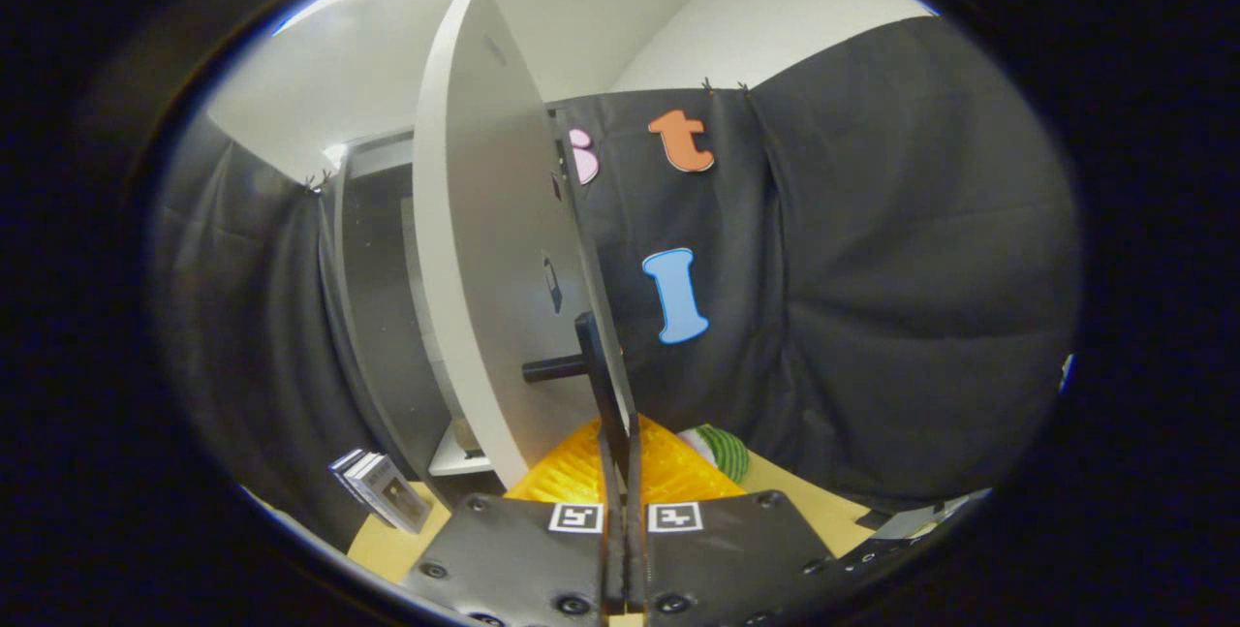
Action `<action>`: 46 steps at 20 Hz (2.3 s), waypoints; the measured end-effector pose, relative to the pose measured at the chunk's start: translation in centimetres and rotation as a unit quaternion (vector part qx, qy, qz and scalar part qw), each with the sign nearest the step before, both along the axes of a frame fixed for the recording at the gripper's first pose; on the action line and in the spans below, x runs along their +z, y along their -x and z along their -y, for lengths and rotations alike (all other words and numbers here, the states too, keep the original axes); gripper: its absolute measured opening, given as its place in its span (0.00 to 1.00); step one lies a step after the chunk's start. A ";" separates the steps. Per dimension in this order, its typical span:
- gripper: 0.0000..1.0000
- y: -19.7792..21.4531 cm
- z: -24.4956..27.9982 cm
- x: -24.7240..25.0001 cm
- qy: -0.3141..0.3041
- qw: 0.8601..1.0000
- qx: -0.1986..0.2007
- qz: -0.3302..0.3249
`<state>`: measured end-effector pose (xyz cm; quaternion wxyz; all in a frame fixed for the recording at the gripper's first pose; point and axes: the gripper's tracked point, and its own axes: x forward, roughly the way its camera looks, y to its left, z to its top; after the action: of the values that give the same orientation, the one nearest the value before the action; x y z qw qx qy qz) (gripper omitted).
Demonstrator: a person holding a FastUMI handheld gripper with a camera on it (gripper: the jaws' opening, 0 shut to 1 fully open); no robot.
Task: Open the shoe cabinet door, grab the shoes and put them into the shoe cabinet, then close the shoe cabinet door.
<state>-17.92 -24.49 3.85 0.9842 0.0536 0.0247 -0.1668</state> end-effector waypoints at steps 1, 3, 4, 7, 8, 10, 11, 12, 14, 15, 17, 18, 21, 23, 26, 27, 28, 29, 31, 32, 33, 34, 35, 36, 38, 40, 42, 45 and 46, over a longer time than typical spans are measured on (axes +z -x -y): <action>0.03 -0.1 0.6 0.3 0.004 1.000 0.006 -0.003; 0.03 -0.4 1.3 0.3 0.007 1.000 0.019 -0.007; 0.03 -0.4 1.7 0.4 0.005 1.000 0.025 -0.008; 0.03 -0.2 3.2 0.4 0.001 0.999 0.044 -0.013; 0.03 0.0 3.5 0.4 0.001 0.999 0.050 -0.015; 0.03 0.1 4.4 0.6 0.005 0.998 0.057 -0.018; 0.03 0.4 4.8 0.7 0.007 0.998 0.058 -0.019; 0.03 0.7 5.3 0.8 0.008 0.998 0.058 -0.020; 0.03 1.4 6.5 0.9 0.012 0.999 0.049 -0.020; 0.03 1.8 7.2 1.1 0.012 0.999 0.042 -0.019; 0.03 2.4 8.7 1.4 0.005 1.000 0.026 -0.014; 0.03 3.2 9.6 1.6 0.003 1.000 0.015 -0.012; 0.02 4.5 10.7 1.9 0.001 1.000 0.002 -0.005; 0.02 5.2 11.0 2.1 0.006 1.000 -0.005 -0.005; 0.02 5.9 10.6 2.8 0.015 1.000 -0.008 0.002; 0.02 6.2 10.2 3.0 0.018 1.000 -0.007 0.004; 0.02 6.3 9.9 3.1 0.020 1.000 -0.006 0.006; 0.02 6.4 9.4 3.2 0.022 1.000 -0.005 0.007; 0.02 6.5 8.2 3.4 0.026 1.000 0.001 0.011; 0.02 6.3 7.5 3.3 0.028 1.000 0.004 0.012; 0.02 6.1 6.8 3.3 0.030 0.999 0.007 0.013; 0.02 6.0 6.0 3.4 0.031 0.999 0.010 0.015; 0.02 6.0 5.2 3.5 0.034 0.999 0.013 0.019; 0.02 5.6 4.4 3.6 0.037 0.999 0.016 0.021; 0.02 4.9 2.8 3.4 0.039 0.999 0.025 0.021; 0.02 3.8 0.7 2.8 0.039 0.999 0.032 0.019; 0.02 2.5 -1.2 2.0 0.036 0.998 0.041 0.012; 0.02 0.3 -3.9 0.2 0.034 0.998 0.051 -0.006; 0.02 -0.6 -4.9 -0.5 0.032 0.998 0.054 -0.013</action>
<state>-17.37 -19.58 3.33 0.9926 0.0185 0.0349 -0.1150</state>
